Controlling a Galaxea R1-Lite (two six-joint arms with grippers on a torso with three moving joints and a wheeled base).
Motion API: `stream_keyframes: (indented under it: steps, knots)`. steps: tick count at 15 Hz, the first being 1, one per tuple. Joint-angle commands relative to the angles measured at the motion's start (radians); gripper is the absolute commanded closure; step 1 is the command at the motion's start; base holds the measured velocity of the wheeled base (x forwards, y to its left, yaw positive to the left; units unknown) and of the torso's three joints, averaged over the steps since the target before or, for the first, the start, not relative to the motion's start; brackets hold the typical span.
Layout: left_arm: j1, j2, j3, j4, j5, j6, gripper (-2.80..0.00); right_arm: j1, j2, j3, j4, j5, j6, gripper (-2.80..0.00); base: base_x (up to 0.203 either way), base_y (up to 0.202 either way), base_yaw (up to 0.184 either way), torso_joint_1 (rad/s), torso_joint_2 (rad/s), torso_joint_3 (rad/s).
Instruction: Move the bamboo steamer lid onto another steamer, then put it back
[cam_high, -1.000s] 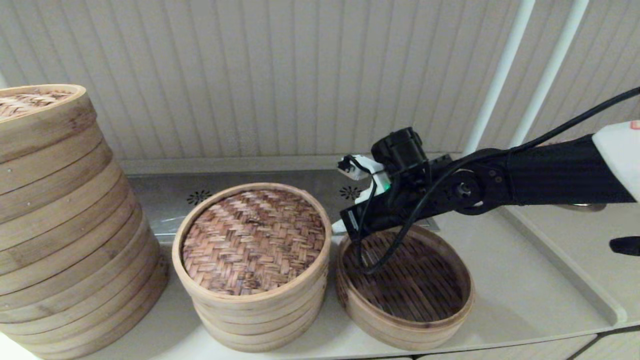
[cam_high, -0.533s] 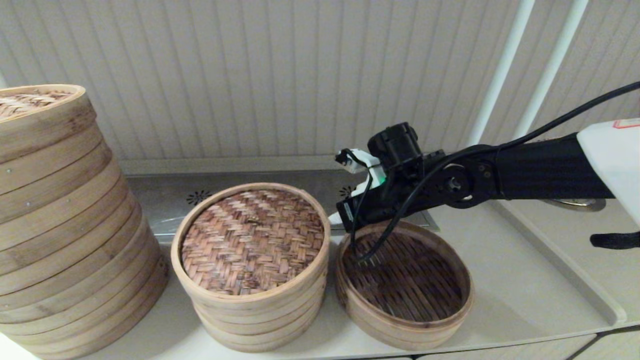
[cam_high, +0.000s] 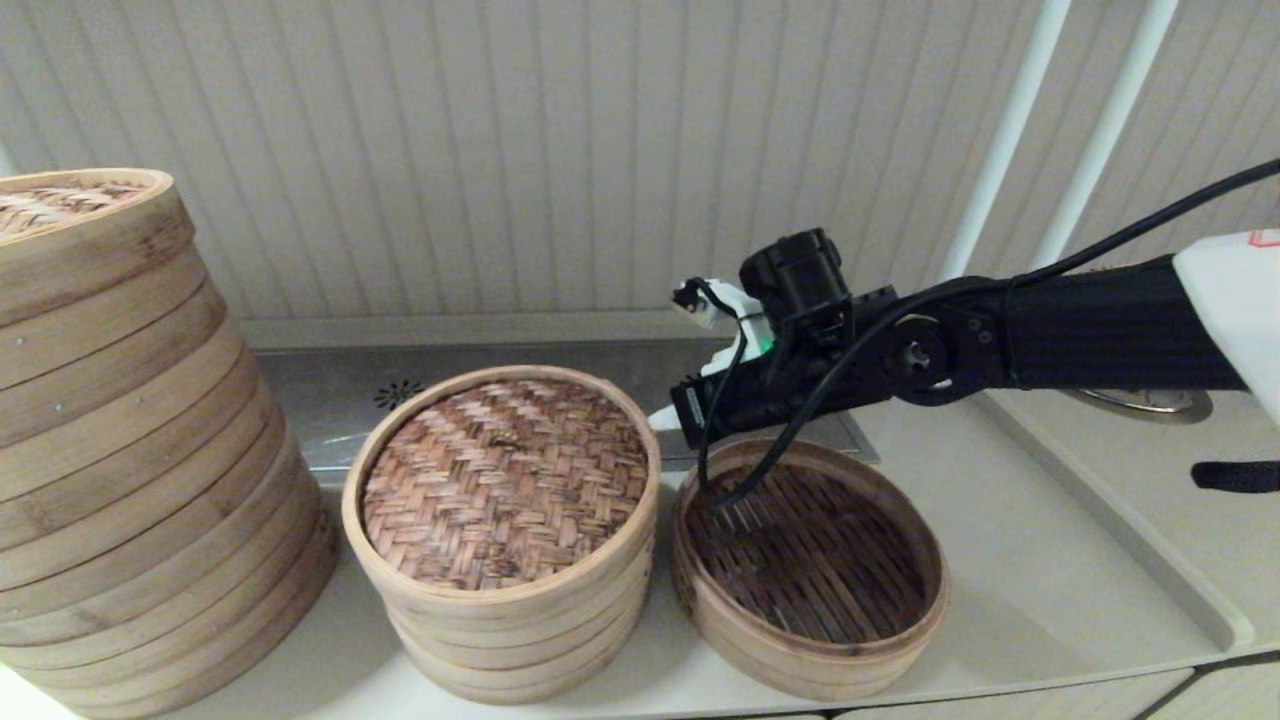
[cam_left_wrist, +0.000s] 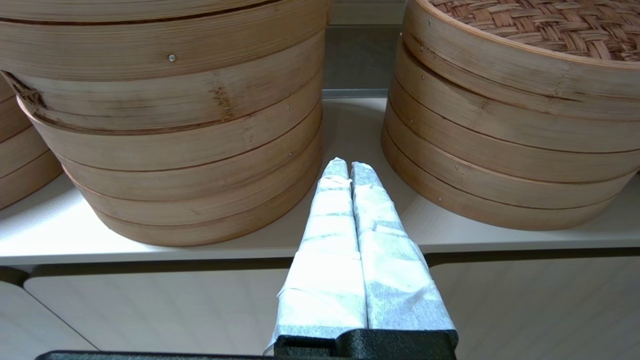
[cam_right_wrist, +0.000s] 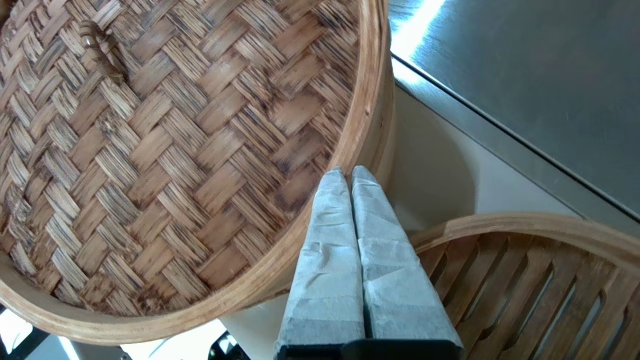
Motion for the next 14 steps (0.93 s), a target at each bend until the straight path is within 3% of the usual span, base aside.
stream_keyframes:
  steps: [1,6,10,14]
  knots:
    - [0.0,0.002,0.0,0.001,0.001,-0.001,0.0,-0.008,-0.034,0.033,0.002,0.001,-0.001,0.0,0.0,0.0,0.0,0.0,0.0,0.0]
    - [0.0,0.002,0.0,0.0,0.001,-0.001,0.0,0.002,-0.217,0.145,0.006,0.01,0.01,0.0,0.0,0.0,0.0,0.0,0.0,0.0]
    - [0.0,0.002,0.0,0.001,0.001,-0.001,0.0,0.029,-0.206,0.171,0.016,0.176,0.063,0.0,0.0,0.0,0.0,0.0,0.0,0.0]
    - [0.0,0.002,0.0,0.0,0.001,-0.001,0.0,0.081,-0.124,0.176,0.015,0.189,0.065,0.0,0.0,0.0,0.0,0.0,0.0,0.0]
